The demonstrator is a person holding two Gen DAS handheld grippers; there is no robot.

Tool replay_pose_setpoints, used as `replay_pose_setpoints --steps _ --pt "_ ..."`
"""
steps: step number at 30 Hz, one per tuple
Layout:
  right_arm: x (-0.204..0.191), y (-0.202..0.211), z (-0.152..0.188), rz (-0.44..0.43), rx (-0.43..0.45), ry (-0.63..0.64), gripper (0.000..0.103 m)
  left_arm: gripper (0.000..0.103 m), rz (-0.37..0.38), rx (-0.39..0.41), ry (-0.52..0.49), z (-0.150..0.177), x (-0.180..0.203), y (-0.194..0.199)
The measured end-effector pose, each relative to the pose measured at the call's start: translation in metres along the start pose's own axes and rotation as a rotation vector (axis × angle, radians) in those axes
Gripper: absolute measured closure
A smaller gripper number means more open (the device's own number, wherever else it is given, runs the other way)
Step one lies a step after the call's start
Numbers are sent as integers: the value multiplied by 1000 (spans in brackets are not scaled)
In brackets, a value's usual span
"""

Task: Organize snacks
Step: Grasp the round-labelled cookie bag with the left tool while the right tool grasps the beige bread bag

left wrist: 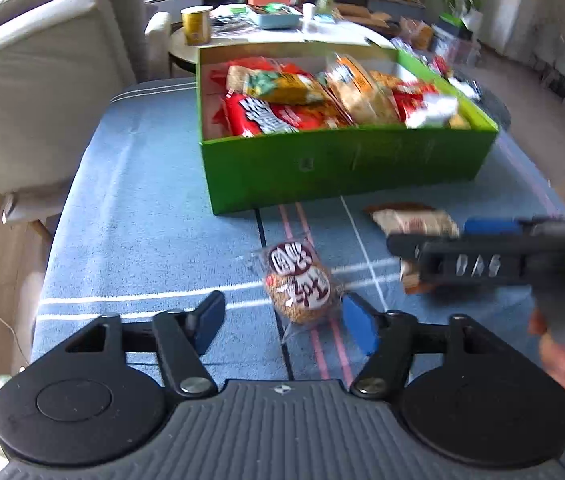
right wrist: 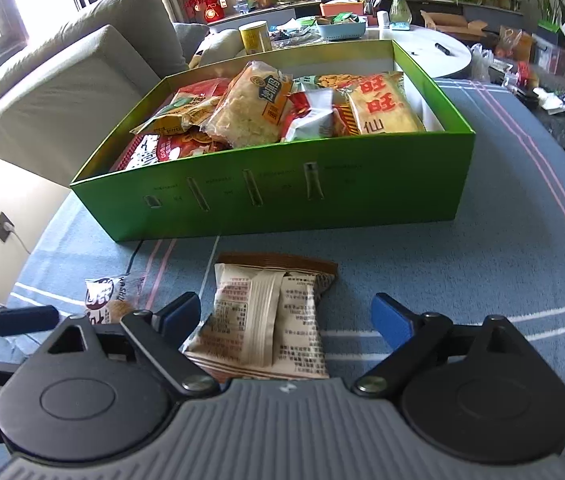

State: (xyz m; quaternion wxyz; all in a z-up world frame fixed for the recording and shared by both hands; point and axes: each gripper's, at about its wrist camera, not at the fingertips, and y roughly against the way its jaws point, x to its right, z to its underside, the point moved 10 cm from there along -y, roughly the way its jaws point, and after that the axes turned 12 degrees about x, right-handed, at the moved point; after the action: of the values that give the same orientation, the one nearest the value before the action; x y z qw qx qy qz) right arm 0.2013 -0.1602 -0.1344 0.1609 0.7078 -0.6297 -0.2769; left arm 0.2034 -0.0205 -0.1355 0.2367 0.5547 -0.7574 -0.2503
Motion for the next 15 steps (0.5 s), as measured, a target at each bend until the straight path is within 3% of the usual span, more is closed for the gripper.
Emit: replay_pose_setpoints --steps 4,9,14,15 --pt "-6 2 0 2 18 74 22 31 -42 -12 70 -5 -1 -12" --pt "4 17 -9 -17 65 31 23 31 -65 -79 96 5 7 -33" --pt "5 26 -18 -27 97 33 23 32 -102 -43 -1 5 17 -38" --pt "4 26 -19 -31 100 30 23 40 -92 -28 -23 5 20 -37"
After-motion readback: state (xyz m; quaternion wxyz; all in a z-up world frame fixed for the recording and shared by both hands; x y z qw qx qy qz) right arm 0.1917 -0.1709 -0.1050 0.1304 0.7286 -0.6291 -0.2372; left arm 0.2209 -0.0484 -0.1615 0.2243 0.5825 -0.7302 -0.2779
